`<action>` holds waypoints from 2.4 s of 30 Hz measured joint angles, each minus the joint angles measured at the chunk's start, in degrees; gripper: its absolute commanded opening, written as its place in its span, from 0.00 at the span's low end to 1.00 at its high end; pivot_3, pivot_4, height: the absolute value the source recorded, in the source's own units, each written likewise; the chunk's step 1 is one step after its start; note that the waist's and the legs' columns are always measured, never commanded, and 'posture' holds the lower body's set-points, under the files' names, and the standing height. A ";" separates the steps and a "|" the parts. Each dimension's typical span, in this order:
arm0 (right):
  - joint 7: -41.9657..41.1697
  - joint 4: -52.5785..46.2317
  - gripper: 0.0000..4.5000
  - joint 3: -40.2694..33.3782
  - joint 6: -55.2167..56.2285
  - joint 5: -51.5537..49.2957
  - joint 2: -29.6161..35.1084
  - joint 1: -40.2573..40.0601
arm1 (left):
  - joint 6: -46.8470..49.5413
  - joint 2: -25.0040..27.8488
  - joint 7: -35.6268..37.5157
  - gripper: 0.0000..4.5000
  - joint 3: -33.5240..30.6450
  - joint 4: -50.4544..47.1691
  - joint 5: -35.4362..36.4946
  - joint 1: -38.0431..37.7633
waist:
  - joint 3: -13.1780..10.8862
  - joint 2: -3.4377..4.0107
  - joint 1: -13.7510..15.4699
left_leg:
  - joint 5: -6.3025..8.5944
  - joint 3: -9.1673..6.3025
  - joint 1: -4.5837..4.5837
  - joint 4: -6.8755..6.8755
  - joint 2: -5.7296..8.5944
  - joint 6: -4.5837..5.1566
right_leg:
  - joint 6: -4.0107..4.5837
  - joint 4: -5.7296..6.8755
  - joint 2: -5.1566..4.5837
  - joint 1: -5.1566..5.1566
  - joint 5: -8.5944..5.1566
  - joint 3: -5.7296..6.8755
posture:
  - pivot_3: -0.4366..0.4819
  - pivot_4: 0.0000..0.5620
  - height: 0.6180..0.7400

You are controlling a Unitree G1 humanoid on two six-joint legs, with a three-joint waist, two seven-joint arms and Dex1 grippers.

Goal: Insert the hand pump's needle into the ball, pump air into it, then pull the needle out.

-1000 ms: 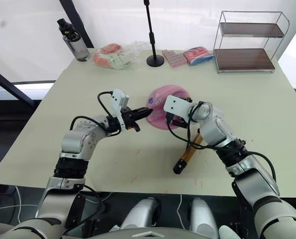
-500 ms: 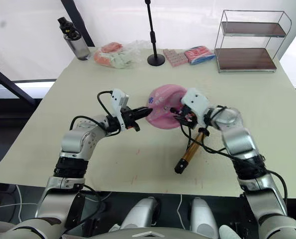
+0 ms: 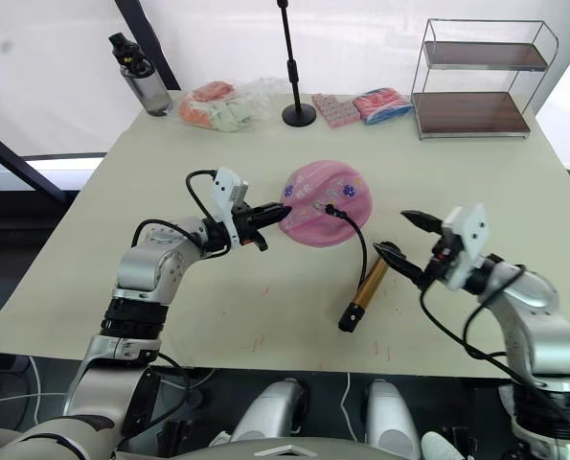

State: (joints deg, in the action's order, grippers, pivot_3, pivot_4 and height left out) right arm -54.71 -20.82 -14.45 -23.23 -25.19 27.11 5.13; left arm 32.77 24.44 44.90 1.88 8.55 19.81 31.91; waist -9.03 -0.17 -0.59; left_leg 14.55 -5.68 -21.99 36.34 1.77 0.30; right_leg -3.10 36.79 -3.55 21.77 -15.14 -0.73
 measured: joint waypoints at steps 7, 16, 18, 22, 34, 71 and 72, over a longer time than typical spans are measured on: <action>-4.41 2.18 1.00 -4.65 9.53 -2.77 3.62 -6.62 | -2.04 1.17 0.65 0.00 1.79 0.00 -1.84 0.87 | -0.03 -0.01 0.07 | 0.00 0.04 0.00 0.00 -0.02 0.00 | 0.00 0.00 0.03 0.00 0.00 -0.04 | 0.48 0.27 1.00; -5.76 3.60 1.00 -6.24 15.10 -5.88 4.11 -7.82 | -2.97 0.98 -0.17 0.41 2.06 1.57 -2.97 1.54 | -0.05 -0.03 0.30 | -0.02 0.04 0.00 0.05 -0.02 0.02 | 0.00 0.02 0.03 -0.02 0.00 -0.06 | 0.48 0.27 1.00; -6.01 3.76 1.00 -6.19 15.53 -6.40 4.11 -7.80 | -2.72 0.94 -0.17 0.55 2.08 1.73 -2.96 1.47 | -0.09 -0.06 0.30 | -0.02 0.03 -0.01 0.06 -0.02 0.02 | 0.00 0.02 0.03 0.00 0.00 -0.05 | 0.48 0.27 1.00; -6.55 4.75 1.00 -6.10 16.78 -6.74 4.11 -7.86 | -2.18 0.78 -0.23 0.87 2.05 1.36 -2.77 1.44 | -0.31 -0.13 0.18 | -0.04 0.03 -0.06 0.05 -0.02 0.00 | 0.01 0.01 0.04 0.03 0.01 -0.05 | 0.48 0.27 1.00; -9.01 8.07 1.00 -5.99 19.57 -7.37 4.49 -8.20 | 1.46 1.49 -1.12 0.99 -4.52 -8.79 3.08 -0.96 | -0.71 -0.25 0.00 | -0.15 0.09 -0.19 0.06 -0.04 -0.21 | 0.02 0.02 0.00 0.17 0.01 -0.10 | 0.48 0.27 1.00; -19.93 10.24 1.00 -13.49 24.89 -13.19 10.40 -23.97 | 33.17 -9.98 -23.60 0.99 21.95 -21.52 6.85 -1.31 | -0.83 -0.14 1.33 | 0.02 0.47 -0.10 0.75 -0.10 0.14 | -0.12 0.22 0.17 -0.06 0.09 -0.47 | 0.48 0.27 1.00; -19.77 9.88 1.00 -13.48 24.95 -13.14 10.17 -24.42 | 33.17 -11.24 -23.86 0.99 22.11 -20.53 6.29 -0.56 | -0.84 -0.14 1.35 | 0.02 0.46 -0.10 0.76 -0.10 0.14 | -0.13 0.22 0.16 -0.06 0.09 -0.47 | 0.48 0.27 1.00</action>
State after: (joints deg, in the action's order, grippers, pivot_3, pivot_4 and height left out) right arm -74.48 -10.94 -27.93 1.72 -38.33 37.28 -19.29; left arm 65.94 13.20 21.04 23.99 -11.98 26.10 31.35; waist -9.87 -0.32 0.76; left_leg 14.57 -5.22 -22.09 37.10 1.67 0.44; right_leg -3.23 37.01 -3.38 21.71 -15.06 -1.20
